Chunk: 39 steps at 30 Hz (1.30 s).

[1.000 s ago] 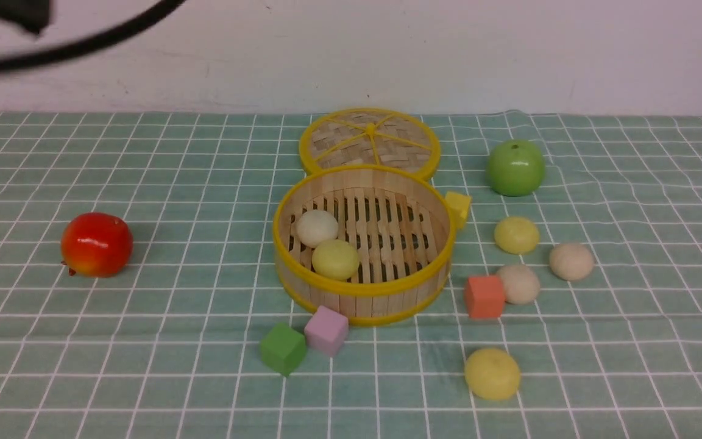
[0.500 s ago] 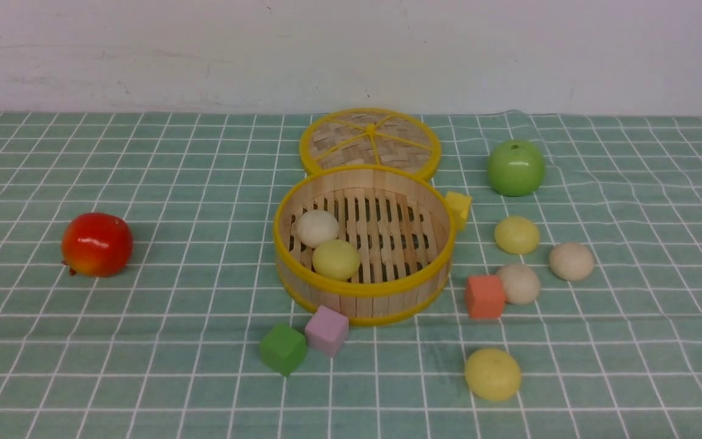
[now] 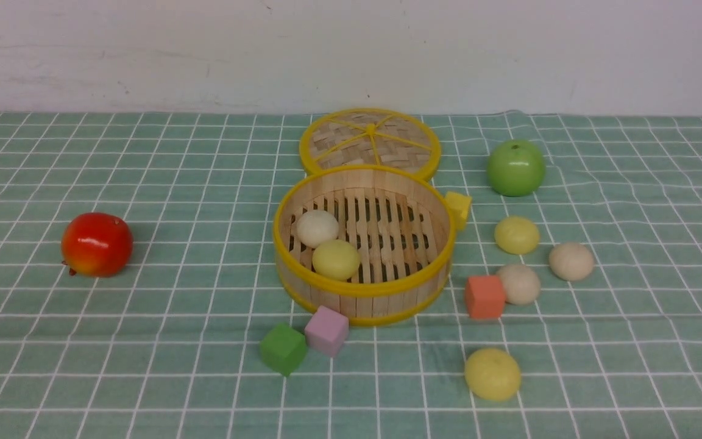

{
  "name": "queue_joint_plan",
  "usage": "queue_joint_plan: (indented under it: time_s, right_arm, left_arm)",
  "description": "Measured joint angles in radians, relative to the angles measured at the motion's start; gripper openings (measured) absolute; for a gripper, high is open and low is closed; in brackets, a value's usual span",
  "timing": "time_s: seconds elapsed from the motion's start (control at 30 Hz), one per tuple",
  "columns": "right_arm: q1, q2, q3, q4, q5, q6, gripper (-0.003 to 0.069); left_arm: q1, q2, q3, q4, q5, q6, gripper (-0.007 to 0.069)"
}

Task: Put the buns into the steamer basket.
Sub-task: Use the right arm to grab a steamed stuffed bun

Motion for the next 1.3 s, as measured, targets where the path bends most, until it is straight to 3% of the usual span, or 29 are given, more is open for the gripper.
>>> queue_joint_plan:
  time_s: [0.23,0.37,0.67,1.17,1.3]
  right_arm:
    - [0.0,0.0,0.0,0.0,0.0,0.0,0.0239]
    - [0.0,0.0,0.0,0.0,0.0,0.0,0.0239]
    - [0.0,0.0,0.0,0.0,0.0,0.0,0.0239]
    - [0.0,0.0,0.0,0.0,0.0,0.0,0.0239]
    - [0.0,0.0,0.0,0.0,0.0,0.0,0.0239]
  left_arm:
    - [0.0,0.002,0.006,0.001,-0.007,0.0,-0.0014]
    - [0.009,-0.002,0.108,0.028,-0.089,0.0,-0.0014]
    - [0.209,-0.247,0.534,0.023,-0.424,0.029,-0.0013]
    - [0.384,-0.392,0.941,0.003,-0.489,0.215,-0.0008]
    - [0.398,-0.392,0.95,0.002,-0.528,0.245,-0.0007]
